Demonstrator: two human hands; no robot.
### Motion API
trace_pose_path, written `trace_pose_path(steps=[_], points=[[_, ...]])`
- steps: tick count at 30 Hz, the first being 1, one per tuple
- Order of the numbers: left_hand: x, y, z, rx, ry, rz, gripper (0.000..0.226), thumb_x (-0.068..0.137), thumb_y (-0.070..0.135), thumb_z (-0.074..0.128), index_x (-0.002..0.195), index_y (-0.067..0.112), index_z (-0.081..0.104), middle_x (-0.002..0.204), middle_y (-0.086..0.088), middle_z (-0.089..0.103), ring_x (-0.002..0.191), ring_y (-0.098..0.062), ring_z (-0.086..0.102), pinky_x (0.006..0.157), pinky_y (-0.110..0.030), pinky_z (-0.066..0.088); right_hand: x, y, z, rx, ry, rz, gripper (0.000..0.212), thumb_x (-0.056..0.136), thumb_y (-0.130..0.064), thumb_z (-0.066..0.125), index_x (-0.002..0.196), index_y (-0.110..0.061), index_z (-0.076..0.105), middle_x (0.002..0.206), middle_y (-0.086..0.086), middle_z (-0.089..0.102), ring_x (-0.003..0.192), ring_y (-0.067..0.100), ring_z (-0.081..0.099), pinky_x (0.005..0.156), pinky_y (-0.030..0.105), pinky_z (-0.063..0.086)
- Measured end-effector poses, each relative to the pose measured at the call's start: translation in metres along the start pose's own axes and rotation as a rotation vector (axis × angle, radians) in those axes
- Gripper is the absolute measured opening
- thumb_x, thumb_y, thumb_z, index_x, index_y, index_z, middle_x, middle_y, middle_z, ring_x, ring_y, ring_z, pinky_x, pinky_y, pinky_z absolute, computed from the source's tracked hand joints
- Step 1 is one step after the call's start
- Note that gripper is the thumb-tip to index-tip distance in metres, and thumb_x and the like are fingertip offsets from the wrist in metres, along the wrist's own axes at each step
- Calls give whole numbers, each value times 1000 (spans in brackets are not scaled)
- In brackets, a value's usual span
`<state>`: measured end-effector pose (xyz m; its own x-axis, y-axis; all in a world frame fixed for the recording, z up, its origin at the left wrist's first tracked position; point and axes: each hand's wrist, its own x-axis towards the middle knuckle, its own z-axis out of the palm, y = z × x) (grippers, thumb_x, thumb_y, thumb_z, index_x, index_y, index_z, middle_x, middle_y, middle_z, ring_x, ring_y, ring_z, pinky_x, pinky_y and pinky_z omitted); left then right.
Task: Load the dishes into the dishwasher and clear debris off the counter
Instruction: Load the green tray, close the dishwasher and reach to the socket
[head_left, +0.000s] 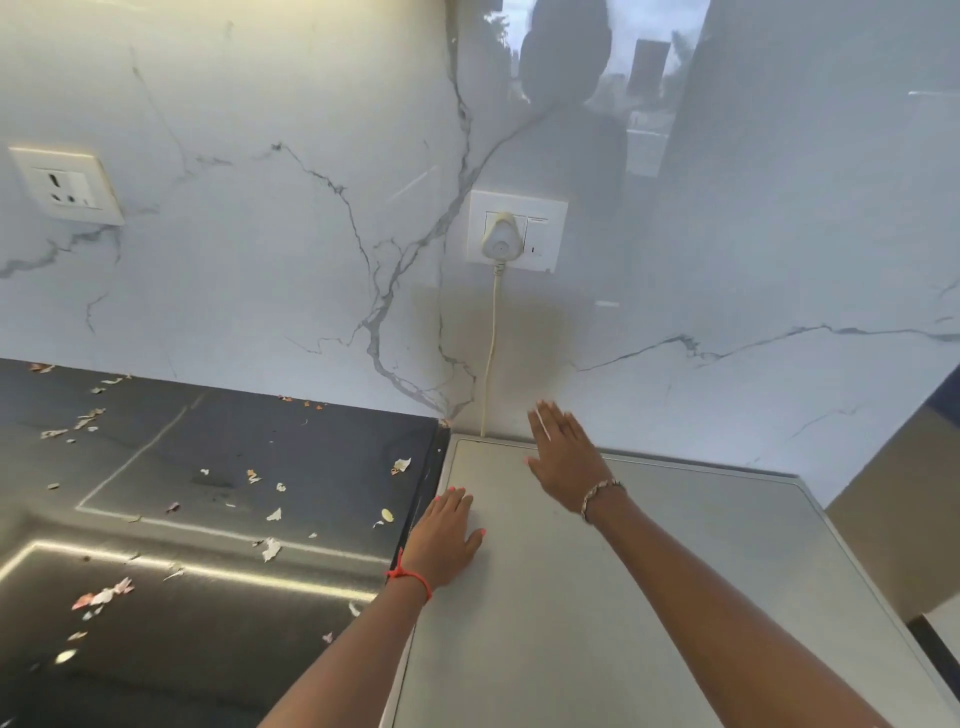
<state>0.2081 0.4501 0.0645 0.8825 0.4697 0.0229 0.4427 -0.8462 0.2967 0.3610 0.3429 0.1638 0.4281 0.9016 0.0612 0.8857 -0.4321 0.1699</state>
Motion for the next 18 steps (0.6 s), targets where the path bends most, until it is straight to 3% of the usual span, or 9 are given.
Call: trace_pose_path(steps=[3, 7, 11, 15, 18], points=[[-32, 6, -2, 3, 19, 34, 54, 98, 38, 33, 144, 11, 26, 154, -3, 22, 144, -16, 13, 117, -26, 6, -40, -18, 16, 51, -66, 32, 62, 100, -33, 27, 147, -1, 2, 156, 14, -1, 145, 24, 0, 117, 35, 1], [-75, 7, 0, -20, 35, 94, 68, 88, 50, 15, 142, 11, 31, 151, -2, 27, 143, -15, 17, 116, -25, 4, -93, -44, 34, 130, -132, 93, 61, 100, -34, 27, 147, -2, 3, 156, 11, 2, 145, 22, 1, 117, 33, 2], [-109, 7, 9, -83, 93, 117, 66, 88, 44, 16, 136, 6, 42, 144, -8, 40, 140, -20, 28, 116, -28, 9, -141, -66, 44, 178, -134, 129, 60, 100, -33, 27, 147, -4, 4, 157, 9, 0, 145, 20, -2, 117, 32, 0], [-138, 13, 19, -95, 102, 146, 53, 89, 33, 31, 127, 3, 52, 135, -13, 50, 132, -27, 41, 114, -36, 21, -183, -81, 48, 220, -124, 167, 59, 100, -33, 26, 147, -5, 5, 157, 7, 0, 145, 19, -3, 117, 31, -1], [-169, 19, 21, -109, 105, 158, 44, 92, 26, 41, 130, 4, 48, 139, -12, 47, 136, -25, 36, 115, -33, 18, -217, -91, 51, 223, -149, 185, 58, 101, -33, 25, 147, -5, 5, 157, 7, 0, 145, 18, -3, 117, 31, 0]])
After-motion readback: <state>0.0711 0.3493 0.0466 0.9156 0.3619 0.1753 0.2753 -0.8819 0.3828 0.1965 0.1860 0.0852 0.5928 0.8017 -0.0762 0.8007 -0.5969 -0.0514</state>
